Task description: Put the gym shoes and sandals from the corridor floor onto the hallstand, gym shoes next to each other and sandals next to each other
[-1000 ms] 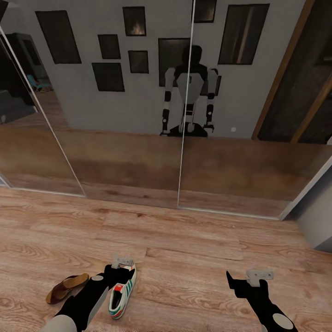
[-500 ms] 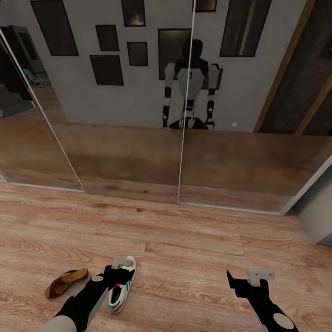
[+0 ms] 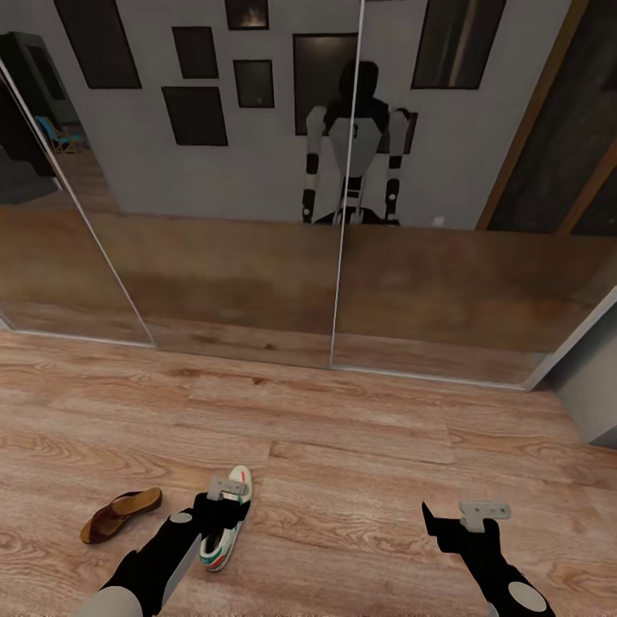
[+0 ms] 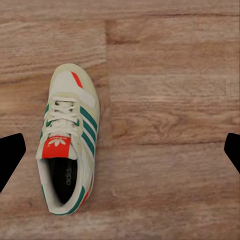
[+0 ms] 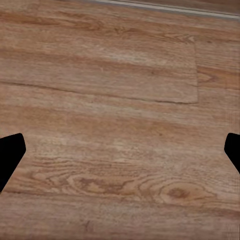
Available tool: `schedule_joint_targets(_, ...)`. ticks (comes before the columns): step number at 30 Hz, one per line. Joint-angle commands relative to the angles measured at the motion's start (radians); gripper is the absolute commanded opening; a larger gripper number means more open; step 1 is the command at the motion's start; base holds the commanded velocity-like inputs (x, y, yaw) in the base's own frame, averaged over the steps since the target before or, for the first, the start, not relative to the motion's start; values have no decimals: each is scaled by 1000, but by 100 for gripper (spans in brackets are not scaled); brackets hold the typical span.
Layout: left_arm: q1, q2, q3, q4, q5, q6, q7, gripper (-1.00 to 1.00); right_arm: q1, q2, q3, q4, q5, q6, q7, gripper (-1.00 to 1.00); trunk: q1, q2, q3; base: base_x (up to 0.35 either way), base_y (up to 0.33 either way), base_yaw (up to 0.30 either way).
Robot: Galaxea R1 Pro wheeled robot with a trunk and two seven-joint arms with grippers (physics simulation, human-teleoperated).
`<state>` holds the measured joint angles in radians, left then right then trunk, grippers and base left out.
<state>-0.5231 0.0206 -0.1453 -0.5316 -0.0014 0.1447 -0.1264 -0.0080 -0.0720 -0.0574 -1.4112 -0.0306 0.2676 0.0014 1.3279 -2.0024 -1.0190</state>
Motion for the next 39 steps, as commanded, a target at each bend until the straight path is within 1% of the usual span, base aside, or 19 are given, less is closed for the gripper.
schedule_joint_targets(1, 0, 1, -4, -2, 0, 5, -1, 100, 0, 0, 0, -2, -3, 5, 0, 100, 4, -8, -6, 0, 0, 0)
schedule_joint_targets(11, 0, 2, 0, -2, -1, -1, 0, 100, 0, 0, -1, -2, -3, 5, 0, 100, 42, -78, -53, 0, 0, 0)
schedule_joint_targets(17, 0, 2, 0, -4, 0, -4, 0, 100, 0, 0, -1, -3, -3, 5, 0, 100, 42, -78, -62, 0, 0, 0)
schedule_joint_targets(24, -1, 2, 1, -5, 0, -5, -1, 100, 0, 0, -1, -11, -3, 5, 0, 100, 42, -78, -66, 0, 21, 0)
schedule_joint_targets(34, -2, 2, 1, -5, 0, -5, -1, 100, 0, 0, -1, -22, -3, 7, 0, 100, 42, -78, -67, 0, 234, 0)
schedule_joint_targets(39, -2, 2, 1, -5, 0, -5, -1, 100, 0, 0, -1, -28, -3, 7, 0, 100, 42, -78, -67, 0, 106, -34)
